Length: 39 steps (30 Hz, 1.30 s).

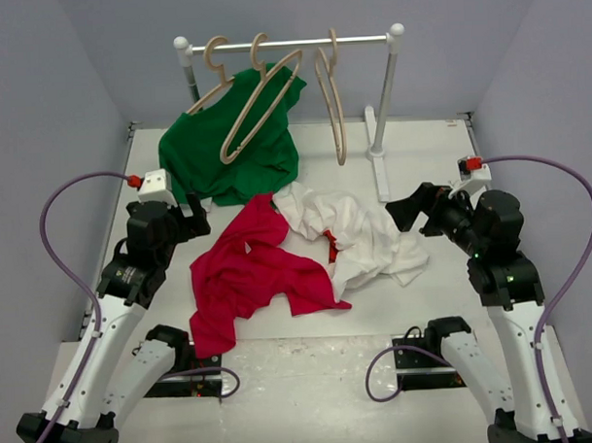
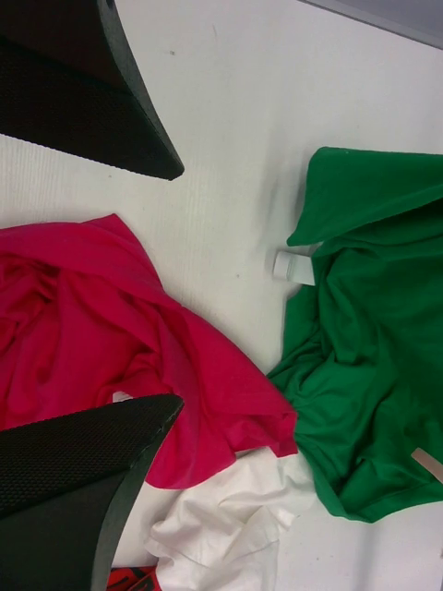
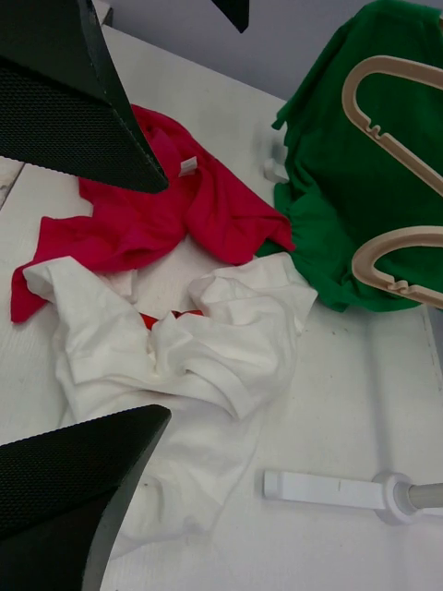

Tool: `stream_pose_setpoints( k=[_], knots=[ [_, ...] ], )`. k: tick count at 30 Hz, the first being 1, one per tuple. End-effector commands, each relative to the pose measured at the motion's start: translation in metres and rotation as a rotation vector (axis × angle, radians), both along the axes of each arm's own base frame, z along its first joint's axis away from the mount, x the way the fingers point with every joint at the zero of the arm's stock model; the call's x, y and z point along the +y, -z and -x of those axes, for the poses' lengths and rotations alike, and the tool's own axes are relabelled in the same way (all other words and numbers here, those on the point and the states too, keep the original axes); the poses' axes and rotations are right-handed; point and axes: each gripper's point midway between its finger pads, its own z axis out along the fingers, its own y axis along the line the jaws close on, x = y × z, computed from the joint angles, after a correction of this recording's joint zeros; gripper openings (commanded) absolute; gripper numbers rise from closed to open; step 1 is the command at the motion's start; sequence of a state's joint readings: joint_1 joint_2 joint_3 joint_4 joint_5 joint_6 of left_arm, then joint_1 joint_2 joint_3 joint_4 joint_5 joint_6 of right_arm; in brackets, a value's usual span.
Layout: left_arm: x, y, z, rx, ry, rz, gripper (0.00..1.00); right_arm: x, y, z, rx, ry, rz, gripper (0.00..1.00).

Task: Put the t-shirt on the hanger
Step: Pick up the hanger from the clothesline.

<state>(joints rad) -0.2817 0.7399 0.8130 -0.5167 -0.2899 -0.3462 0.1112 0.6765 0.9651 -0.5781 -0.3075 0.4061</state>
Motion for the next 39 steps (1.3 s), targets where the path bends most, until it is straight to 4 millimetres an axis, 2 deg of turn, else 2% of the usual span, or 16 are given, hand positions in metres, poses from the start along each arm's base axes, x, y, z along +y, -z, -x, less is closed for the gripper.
stream_pose_setpoints(
  k=[1,7,11,13,15,17,20,22,23,24,25,27,29,32,34,39],
  knots=[
    [-0.003,-0.004,-0.005,-0.024,0.018,0.003,1.00,0.008,-0.004,-0.008,-0.015,-0.021,-0.044,0.99],
    [-0.004,-0.003,-0.006,-0.022,0.023,0.002,1.00,0.027,-0.025,-0.014,-0.102,-0.125,-0.111,0.99],
    [-0.006,-0.003,-0.006,-0.019,0.033,0.006,1.00,0.034,-0.035,-0.035,-0.066,-0.143,-0.134,0.99],
    [-0.006,-0.003,-0.006,-0.023,0.036,0.008,1.00,0.036,-0.041,-0.052,-0.040,-0.129,-0.114,0.99],
    [-0.007,-0.004,-0.006,-0.026,0.039,0.009,1.00,0.037,-0.066,-0.073,-0.083,-0.072,-0.035,0.99],
    [-0.007,-0.003,-0.006,-0.024,0.043,0.009,1.00,0.042,-0.047,-0.103,0.016,-0.013,0.075,0.99],
    [-0.007,-0.001,-0.006,-0.017,0.044,0.005,1.00,0.052,-0.054,-0.148,0.068,0.047,0.181,0.99],
    [-0.007,-0.001,-0.006,-0.017,0.042,0.005,1.00,0.057,-0.078,-0.170,0.024,0.092,0.231,0.97],
    [-0.007,-0.002,-0.005,-0.018,0.045,0.006,1.00,0.061,-0.074,-0.178,0.049,0.088,0.255,0.94],
    [-0.008,-0.001,-0.005,-0.017,0.046,0.006,1.00,0.068,-0.048,-0.199,0.114,0.084,0.293,0.91],
    [-0.008,-0.001,-0.005,-0.018,0.048,0.008,1.00,0.073,-0.041,-0.212,0.138,0.082,0.324,0.83],
    [-0.009,0.000,-0.006,-0.013,0.052,0.008,1.00,0.076,-0.053,-0.227,0.130,0.101,0.359,0.76],
    [-0.010,0.002,-0.007,-0.006,0.056,0.006,1.00,0.087,-0.042,-0.241,0.138,0.084,0.390,0.69],
    [-0.011,0.004,-0.008,0.003,0.061,0.005,1.00,0.096,-0.028,-0.248,0.146,0.067,0.412,0.57],
    [-0.011,0.005,-0.008,0.006,0.061,0.004,1.00,0.097,-0.023,-0.250,0.142,0.069,0.412,0.39],
    [-0.011,0.006,-0.008,0.009,0.061,0.002,1.00,0.094,-0.004,-0.246,0.165,0.070,0.422,0.27]
  ],
)
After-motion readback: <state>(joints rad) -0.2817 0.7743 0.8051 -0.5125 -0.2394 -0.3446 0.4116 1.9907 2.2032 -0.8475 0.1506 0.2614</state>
